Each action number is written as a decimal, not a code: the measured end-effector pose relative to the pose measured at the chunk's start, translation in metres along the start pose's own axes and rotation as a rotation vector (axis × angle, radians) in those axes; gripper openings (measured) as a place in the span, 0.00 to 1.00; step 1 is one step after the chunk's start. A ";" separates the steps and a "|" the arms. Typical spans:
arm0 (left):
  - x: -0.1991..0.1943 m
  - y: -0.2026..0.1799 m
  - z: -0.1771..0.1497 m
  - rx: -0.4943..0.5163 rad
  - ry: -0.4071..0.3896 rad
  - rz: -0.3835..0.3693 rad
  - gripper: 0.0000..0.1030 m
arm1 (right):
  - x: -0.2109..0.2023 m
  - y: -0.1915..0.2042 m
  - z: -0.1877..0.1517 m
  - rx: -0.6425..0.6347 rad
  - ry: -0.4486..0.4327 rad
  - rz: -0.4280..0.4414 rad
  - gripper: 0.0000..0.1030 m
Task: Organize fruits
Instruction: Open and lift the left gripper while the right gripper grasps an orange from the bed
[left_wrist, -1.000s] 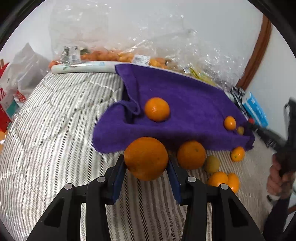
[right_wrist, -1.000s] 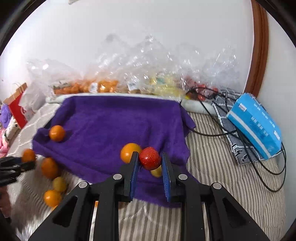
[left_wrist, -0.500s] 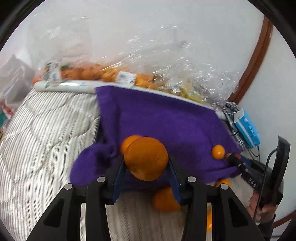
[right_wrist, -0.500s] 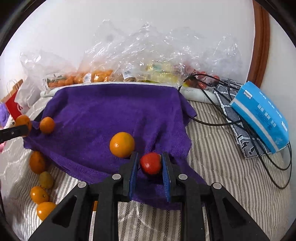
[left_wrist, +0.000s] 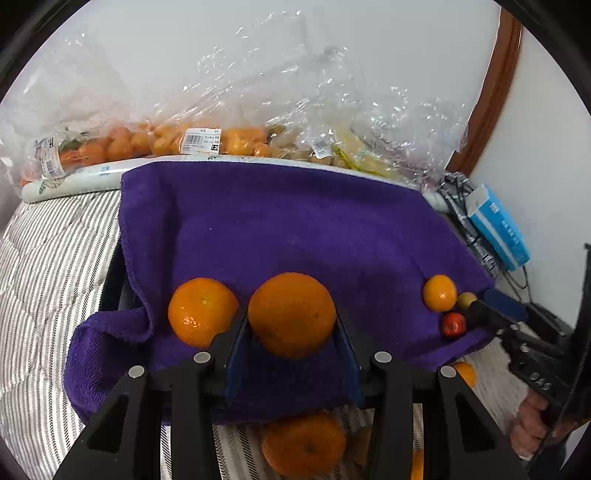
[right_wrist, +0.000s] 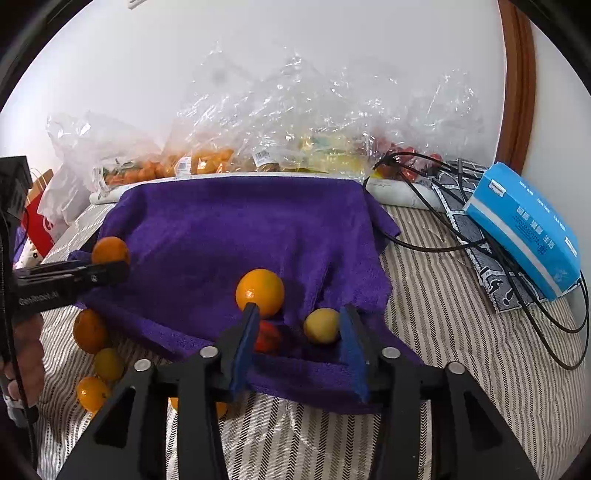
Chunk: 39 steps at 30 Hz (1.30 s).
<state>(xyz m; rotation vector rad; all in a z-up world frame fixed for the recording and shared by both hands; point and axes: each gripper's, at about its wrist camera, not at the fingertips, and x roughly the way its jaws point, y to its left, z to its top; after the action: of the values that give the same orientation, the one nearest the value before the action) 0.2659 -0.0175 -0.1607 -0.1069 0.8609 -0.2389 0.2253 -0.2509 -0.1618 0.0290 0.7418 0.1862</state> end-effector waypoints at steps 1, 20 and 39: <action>0.001 0.000 -0.001 0.001 0.007 0.001 0.41 | -0.001 0.001 0.000 -0.001 -0.006 0.001 0.46; -0.007 -0.007 -0.001 0.035 -0.025 -0.016 0.64 | -0.031 -0.001 0.005 0.067 -0.093 -0.011 0.52; -0.056 0.004 0.008 -0.017 -0.185 -0.061 0.70 | -0.003 0.056 -0.041 0.021 0.118 0.026 0.52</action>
<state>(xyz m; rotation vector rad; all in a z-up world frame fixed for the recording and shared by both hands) 0.2370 0.0002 -0.1148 -0.1685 0.6764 -0.2740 0.1864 -0.1983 -0.1852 0.0475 0.8616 0.2059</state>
